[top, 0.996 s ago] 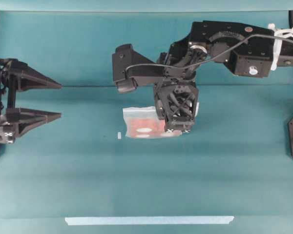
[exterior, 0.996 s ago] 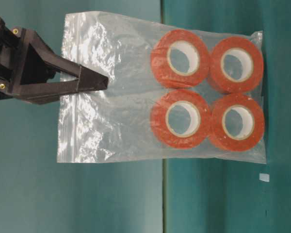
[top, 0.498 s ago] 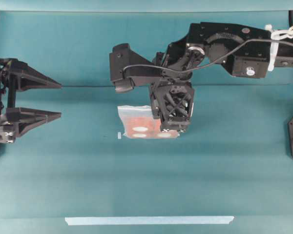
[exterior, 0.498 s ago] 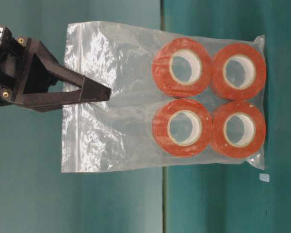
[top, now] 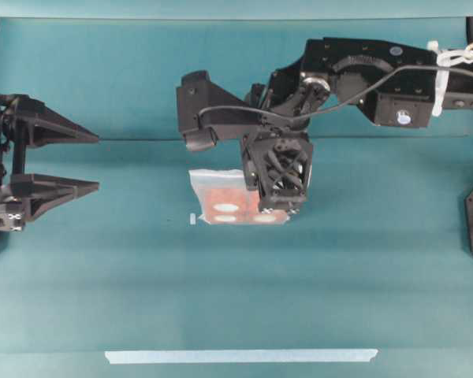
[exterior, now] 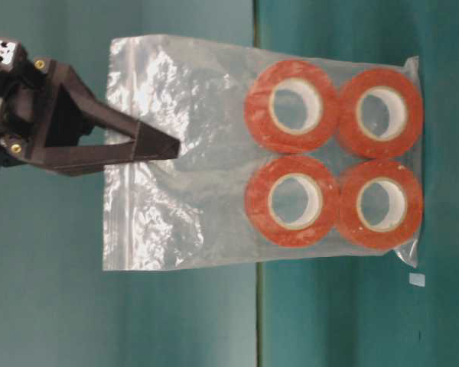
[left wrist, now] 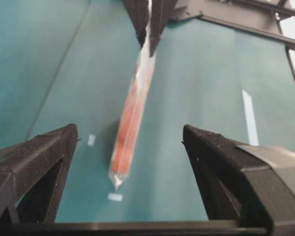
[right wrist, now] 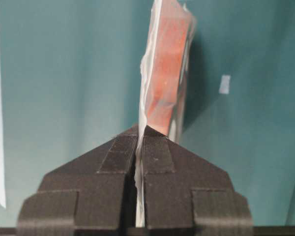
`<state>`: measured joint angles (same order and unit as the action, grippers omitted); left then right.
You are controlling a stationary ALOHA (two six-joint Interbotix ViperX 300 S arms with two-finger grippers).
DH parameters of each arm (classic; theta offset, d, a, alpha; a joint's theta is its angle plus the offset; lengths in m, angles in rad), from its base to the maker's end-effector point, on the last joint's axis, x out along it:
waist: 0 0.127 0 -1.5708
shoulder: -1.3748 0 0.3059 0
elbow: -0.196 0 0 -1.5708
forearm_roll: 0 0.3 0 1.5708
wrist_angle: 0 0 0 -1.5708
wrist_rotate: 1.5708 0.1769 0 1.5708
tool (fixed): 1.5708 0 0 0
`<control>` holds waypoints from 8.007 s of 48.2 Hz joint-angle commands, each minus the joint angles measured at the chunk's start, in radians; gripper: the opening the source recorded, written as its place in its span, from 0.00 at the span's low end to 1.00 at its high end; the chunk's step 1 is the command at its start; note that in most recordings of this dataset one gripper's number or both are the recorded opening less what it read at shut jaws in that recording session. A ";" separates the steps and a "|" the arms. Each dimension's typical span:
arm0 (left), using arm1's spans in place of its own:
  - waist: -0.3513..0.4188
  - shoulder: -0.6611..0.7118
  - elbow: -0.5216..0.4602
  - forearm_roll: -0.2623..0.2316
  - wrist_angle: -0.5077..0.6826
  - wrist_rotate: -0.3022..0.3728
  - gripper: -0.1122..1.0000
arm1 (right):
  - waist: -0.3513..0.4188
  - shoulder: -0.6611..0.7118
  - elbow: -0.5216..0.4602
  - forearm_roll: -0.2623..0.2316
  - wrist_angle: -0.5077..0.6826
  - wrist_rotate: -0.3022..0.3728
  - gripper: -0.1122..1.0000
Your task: Hand over the clear zip bag and make it stand upright.
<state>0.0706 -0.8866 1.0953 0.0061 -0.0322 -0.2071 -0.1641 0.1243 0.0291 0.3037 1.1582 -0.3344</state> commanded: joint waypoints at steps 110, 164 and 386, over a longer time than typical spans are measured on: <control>-0.035 1.089 -0.301 0.002 -0.531 -0.011 0.98 | 0.017 -0.011 0.026 -0.028 -0.051 0.003 0.10; -0.048 1.115 -0.295 0.002 -0.511 0.095 0.29 | 0.023 -0.009 0.034 -0.029 -0.054 0.005 0.10; -0.057 1.106 -0.304 0.002 -0.422 0.170 0.29 | 0.084 -0.676 0.597 -0.120 -0.566 0.224 0.90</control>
<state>0.0153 0.2240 0.7961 0.0077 -0.4556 -0.0353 -0.0828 -0.5400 0.6335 0.1810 0.5983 -0.1212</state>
